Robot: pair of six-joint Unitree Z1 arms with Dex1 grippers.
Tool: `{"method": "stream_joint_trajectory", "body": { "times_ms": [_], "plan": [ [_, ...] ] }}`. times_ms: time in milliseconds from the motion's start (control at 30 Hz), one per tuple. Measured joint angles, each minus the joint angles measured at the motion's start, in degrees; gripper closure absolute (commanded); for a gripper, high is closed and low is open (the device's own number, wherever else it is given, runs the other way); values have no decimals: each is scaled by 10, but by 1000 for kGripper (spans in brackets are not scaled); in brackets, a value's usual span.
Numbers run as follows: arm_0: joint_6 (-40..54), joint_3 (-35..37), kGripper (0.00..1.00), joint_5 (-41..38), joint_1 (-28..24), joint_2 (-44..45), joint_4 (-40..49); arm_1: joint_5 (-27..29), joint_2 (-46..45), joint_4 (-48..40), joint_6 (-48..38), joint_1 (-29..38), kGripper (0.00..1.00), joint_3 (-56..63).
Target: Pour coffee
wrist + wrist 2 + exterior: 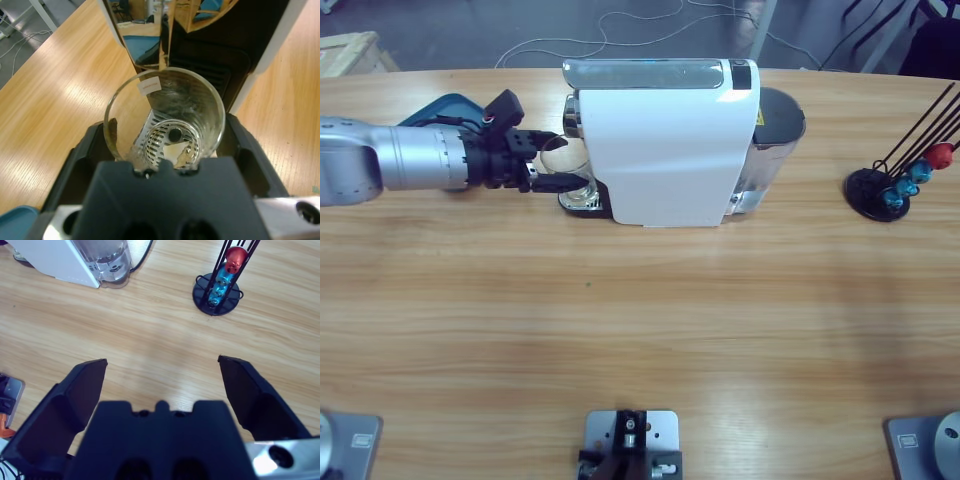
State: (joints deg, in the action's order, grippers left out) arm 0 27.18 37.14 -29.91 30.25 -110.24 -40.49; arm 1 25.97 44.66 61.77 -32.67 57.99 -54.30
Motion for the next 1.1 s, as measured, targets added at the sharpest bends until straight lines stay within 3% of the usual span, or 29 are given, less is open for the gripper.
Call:
{"method": "stream_joint_trajectory", "body": {
  "times_ms": [133,200,233,267,700,900,967,1000,1067,1100],
  "plan": [
    [0,7,1000,0,0,0,8,0,0,0,0,0,0,0],
    [0,10,205,0,0,0,13,-1,0,0,0,0,0,0],
    [0,12,49,0,0,0,16,-1,0,0,0,0,0,0],
    [0,13,9,2,0,0,18,-1,0,0,0,0,0,0],
    [-17,0,9,45,7,10,27,-1,0,0,0,0,0,0],
    [-76,-74,9,60,4,130,36,-1,0,0,15,0,0,-14],
    [-132,-90,9,89,4,206,89,0,20,1,39,-1,2,-72],
    [-163,-89,9,112,4,248,132,4,43,2,49,-1,48,-111],
    [-199,-66,9,151,3,327,262,15,101,2,62,-12,306,-194],
    [-206,-43,9,163,4,355,328,16,132,2,71,-26,377,-232]
  ]
}}
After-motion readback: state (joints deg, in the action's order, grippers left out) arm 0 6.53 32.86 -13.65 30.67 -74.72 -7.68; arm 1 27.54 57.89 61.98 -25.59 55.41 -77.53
